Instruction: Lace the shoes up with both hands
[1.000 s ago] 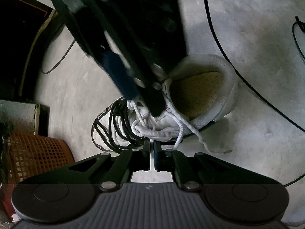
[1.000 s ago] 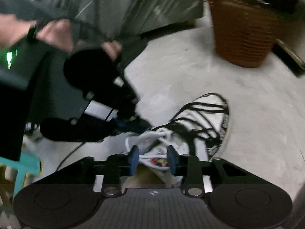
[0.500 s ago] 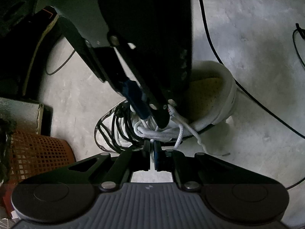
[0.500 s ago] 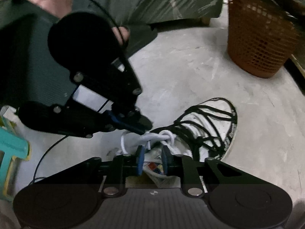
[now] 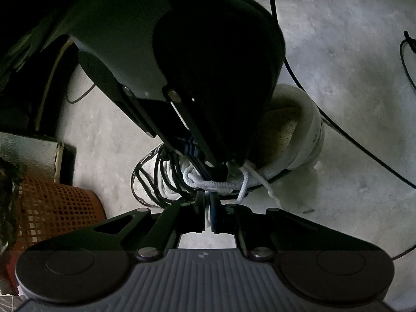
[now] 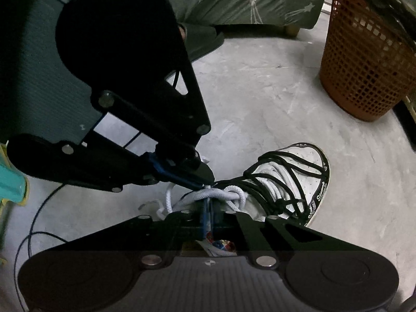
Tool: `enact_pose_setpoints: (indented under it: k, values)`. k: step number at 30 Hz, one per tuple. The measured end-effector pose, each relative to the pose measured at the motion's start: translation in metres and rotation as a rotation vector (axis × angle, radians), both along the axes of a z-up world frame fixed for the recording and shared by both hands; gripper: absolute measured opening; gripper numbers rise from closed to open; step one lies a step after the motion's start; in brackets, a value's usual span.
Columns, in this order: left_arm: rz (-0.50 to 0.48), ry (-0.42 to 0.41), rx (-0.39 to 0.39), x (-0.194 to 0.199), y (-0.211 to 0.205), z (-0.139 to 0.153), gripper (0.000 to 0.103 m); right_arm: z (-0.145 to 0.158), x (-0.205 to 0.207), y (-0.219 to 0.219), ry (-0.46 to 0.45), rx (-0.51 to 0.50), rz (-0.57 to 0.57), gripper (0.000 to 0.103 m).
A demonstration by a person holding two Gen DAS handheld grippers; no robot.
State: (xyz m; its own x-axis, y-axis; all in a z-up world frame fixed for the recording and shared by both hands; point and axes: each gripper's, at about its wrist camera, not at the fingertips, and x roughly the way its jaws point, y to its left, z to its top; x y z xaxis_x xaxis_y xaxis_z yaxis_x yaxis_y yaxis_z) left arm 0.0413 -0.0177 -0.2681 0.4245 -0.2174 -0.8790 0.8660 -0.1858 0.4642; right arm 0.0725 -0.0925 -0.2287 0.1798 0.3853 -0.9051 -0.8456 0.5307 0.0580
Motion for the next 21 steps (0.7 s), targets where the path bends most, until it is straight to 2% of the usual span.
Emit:
enact_pose_setpoints:
  k: [1, 2, 3, 6, 9, 15, 18, 19, 20, 21]
  values:
    - [0.002, -0.001, 0.002, -0.001, 0.000, 0.000, 0.015, 0.001, 0.000, -0.001, 0.001, -0.005, -0.003, 0.003]
    - [0.006, -0.003, 0.005, -0.002, 0.000, 0.001, 0.029, 0.001, 0.000, -0.002, 0.005, -0.007, -0.009, 0.003]
    - [0.014, -0.011, 0.003, -0.003, 0.001, 0.001, 0.037, 0.002, 0.000, -0.003, 0.008, -0.010, -0.015, 0.003]
    - [0.108, 0.016, -0.022, 0.000, 0.004, 0.006, 0.037, 0.004, -0.001, -0.006, 0.014, -0.013, -0.036, 0.003]
    - [0.292, 0.066, -0.078, 0.011, 0.008, 0.012, 0.037, 0.005, -0.002, -0.009, 0.025, -0.008, -0.060, 0.003]
    - [0.702, 0.316, -0.309, 0.047, 0.020, 0.026, 0.033, 0.006, 0.000, -0.015, 0.048, 0.008, -0.098, 0.003]
    - [0.844, 0.432, -0.396, 0.061, 0.028, 0.028, 0.031, 0.009, 0.000, -0.019, 0.059, 0.016, -0.116, 0.003]
    - [0.886, 0.471, -0.420, 0.065, 0.030, 0.028, 0.029, 0.010, -0.001, -0.020, 0.058, 0.015, -0.118, 0.003]
    - [0.918, 0.508, -0.436, 0.068, 0.031, 0.027, 0.021, 0.012, -0.001, -0.021, 0.057, 0.015, -0.119, 0.003]
    - [0.953, 0.534, -0.461, 0.071, 0.032, 0.027, 0.021, 0.013, -0.001, -0.023, 0.062, 0.022, -0.123, 0.003]
